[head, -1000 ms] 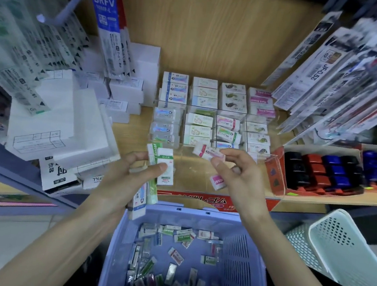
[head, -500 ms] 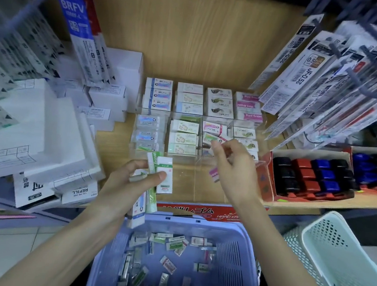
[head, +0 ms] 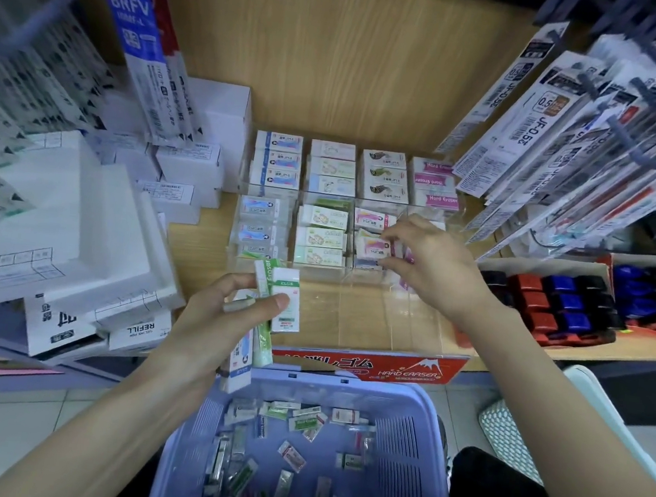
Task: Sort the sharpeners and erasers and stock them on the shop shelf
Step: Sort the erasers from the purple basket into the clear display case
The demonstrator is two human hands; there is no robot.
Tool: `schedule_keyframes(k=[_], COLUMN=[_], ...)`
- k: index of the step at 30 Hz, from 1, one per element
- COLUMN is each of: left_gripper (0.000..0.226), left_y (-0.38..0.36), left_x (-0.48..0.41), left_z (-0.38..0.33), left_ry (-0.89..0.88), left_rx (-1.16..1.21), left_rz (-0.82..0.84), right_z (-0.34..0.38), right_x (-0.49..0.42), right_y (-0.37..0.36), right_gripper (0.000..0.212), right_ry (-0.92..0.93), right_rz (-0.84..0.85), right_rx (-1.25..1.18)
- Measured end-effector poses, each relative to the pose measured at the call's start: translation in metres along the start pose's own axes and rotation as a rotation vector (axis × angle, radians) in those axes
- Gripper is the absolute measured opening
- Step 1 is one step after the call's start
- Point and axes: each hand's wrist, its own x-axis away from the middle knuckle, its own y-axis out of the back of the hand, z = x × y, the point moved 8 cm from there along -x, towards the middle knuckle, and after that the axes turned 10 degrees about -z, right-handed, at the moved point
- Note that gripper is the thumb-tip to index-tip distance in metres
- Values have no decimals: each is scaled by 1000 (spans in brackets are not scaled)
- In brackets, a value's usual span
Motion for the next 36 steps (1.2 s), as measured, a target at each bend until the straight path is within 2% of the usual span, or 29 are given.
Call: schedule_keyframes(k=[3,6,15,23,29,32,36], left_gripper=[25,25,25,26,31,30,26], left_y=[0,1,1,0,0,1,1], left_x=[0,1,-1,-2,-3,-3,-3], left_z=[0,0,1,2,2,2,1], left_ry=[-5,-4,-15,-32,-39,-39,-40], left_rx=[-13,-21,-36,-39,-40,-37,-13], left_rz=[0,-4,1,-13,-5,-4,1], right_z=[3,5,2,4,7,6,2], right_x=[3,3,-2,2,4,0,-2], right_y=[3,1,2,7,6,2,12], right_gripper=[25,15,9,12,12,11,26], right_ry=[27,29,-31,-89,-77,-109,-135], right_rz=[-40,11,36,-3,-81,-41,-107], right_rx=[-51,-76,-33,-202,-5,-85,-177])
